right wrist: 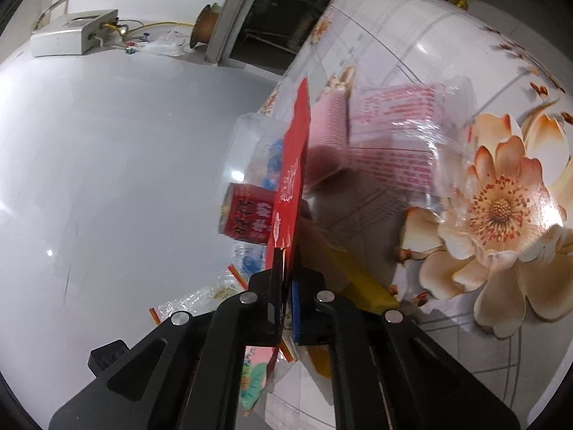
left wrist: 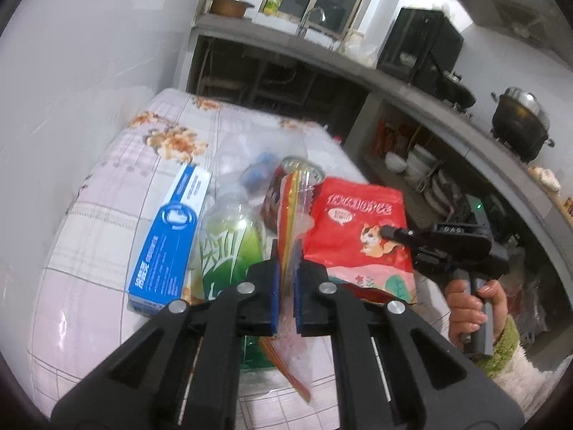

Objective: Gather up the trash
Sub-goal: 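Grasp the red snack bag with the right gripper while the left grasps a striped plastic bag, then carry both held bags from the table toward the blue wastebasket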

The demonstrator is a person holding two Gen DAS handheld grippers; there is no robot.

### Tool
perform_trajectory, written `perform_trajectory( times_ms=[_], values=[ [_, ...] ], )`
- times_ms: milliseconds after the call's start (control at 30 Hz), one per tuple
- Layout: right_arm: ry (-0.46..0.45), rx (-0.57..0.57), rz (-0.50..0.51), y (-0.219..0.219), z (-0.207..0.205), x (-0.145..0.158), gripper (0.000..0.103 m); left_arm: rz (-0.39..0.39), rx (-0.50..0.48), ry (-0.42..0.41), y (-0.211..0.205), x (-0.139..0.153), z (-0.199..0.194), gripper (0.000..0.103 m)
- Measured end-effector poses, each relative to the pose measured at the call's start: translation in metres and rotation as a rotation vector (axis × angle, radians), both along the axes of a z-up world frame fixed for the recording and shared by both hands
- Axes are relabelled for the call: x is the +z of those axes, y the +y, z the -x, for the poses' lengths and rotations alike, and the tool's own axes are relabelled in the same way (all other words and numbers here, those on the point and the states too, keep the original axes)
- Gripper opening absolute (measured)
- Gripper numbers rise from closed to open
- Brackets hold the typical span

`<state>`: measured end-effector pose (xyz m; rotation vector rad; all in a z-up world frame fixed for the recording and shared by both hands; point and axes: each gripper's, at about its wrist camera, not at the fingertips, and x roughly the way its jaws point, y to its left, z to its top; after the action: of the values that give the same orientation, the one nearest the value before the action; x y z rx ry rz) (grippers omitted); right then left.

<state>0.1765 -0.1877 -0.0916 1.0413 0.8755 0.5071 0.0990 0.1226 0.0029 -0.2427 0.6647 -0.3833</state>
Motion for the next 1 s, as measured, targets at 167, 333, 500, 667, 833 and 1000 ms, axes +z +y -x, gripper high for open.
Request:
perform_trajectory(
  times_ms=[167,333,500,667,833,1000],
  values=[
    [-0.038,0.001,0.002,-0.003,0.008,0.015,0.004,0.019,-0.01,-0.066,0.002,0.017,0.009,0.004],
    [-0.073,-0.007,0.002,-0.007,0.019,0.029,0.003,0.029,-0.025,-0.117,0.0,0.031,0.016,0.004],
    [-0.106,-0.02,0.004,-0.015,0.034,0.042,0.003,0.034,-0.041,-0.158,-0.005,0.042,0.023,0.004],
    [-0.143,-0.052,0.006,-0.027,0.048,0.057,0.003,0.023,-0.047,-0.208,-0.009,0.053,0.03,0.004],
    [-0.158,-0.094,-0.004,-0.046,0.061,0.062,0.003,0.025,-0.059,-0.224,-0.013,0.06,0.031,0.004],
    [-0.171,-0.129,-0.02,-0.062,0.08,0.063,0.003,0.025,-0.082,-0.236,-0.023,0.064,0.031,0.004]
  ],
)
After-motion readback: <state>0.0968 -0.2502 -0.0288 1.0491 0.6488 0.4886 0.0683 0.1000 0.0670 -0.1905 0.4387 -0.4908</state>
